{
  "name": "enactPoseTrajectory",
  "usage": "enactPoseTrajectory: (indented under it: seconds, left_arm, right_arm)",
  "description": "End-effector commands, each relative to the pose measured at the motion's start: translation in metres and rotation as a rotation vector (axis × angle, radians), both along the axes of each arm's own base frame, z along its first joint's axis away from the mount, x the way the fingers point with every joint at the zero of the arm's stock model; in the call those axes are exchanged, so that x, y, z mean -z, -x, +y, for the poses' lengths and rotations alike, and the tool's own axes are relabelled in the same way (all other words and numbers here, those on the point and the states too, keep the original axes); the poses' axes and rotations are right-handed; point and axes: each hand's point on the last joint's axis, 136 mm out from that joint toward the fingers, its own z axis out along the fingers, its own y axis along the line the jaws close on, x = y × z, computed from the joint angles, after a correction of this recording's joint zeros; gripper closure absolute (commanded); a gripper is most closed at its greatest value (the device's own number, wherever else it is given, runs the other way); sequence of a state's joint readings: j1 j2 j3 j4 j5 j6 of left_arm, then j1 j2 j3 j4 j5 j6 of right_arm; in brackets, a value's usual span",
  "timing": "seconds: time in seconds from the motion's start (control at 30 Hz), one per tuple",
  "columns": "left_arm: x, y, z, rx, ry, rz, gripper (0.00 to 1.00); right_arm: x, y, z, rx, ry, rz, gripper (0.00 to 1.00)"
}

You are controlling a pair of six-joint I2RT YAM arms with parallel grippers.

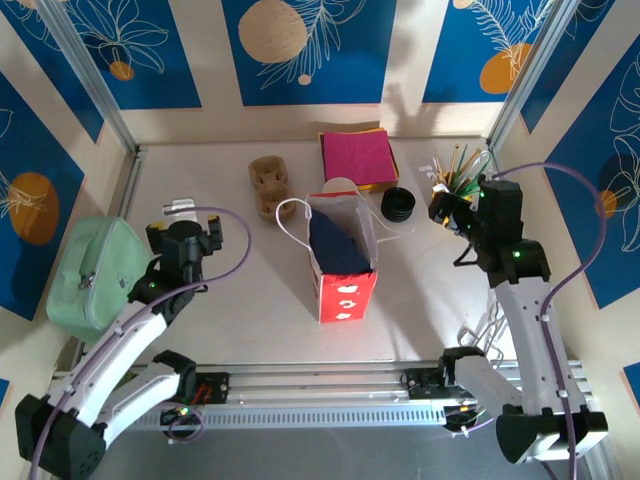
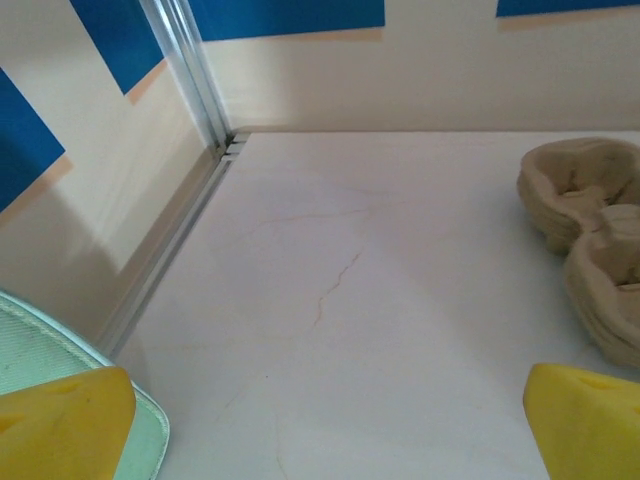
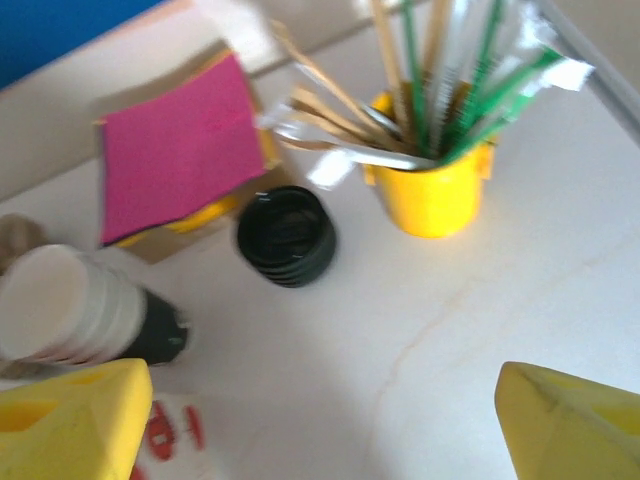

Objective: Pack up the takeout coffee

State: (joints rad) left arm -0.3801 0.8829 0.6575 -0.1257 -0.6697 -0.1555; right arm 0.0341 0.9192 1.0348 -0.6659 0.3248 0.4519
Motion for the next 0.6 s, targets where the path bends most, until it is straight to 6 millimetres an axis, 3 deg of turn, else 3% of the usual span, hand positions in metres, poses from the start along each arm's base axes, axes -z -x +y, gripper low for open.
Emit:
enactPoseTrajectory:
  seconds: [0.0,0.23,0.57]
  left_arm:
    - [0.004,-0.016,0.005,-0.022,0.004,-0.048,0.01]
    - [0.048,-0.034,0.025,-0.078,-0.003,-0.021,0.01]
    - [0.106,-0.045,0.040,-0.076,-0.082,-0.031,0.01]
  right_arm:
    - [-0.001,-0.012,-0.021,0.101,0.041,-0.112,0.05]
    - [0.056,-0.029,-0.030,0.107,0.123,-0.142,0.01]
    - [0.141,-0.064,-0.004,-0.093,0.232,-0.136,0.01]
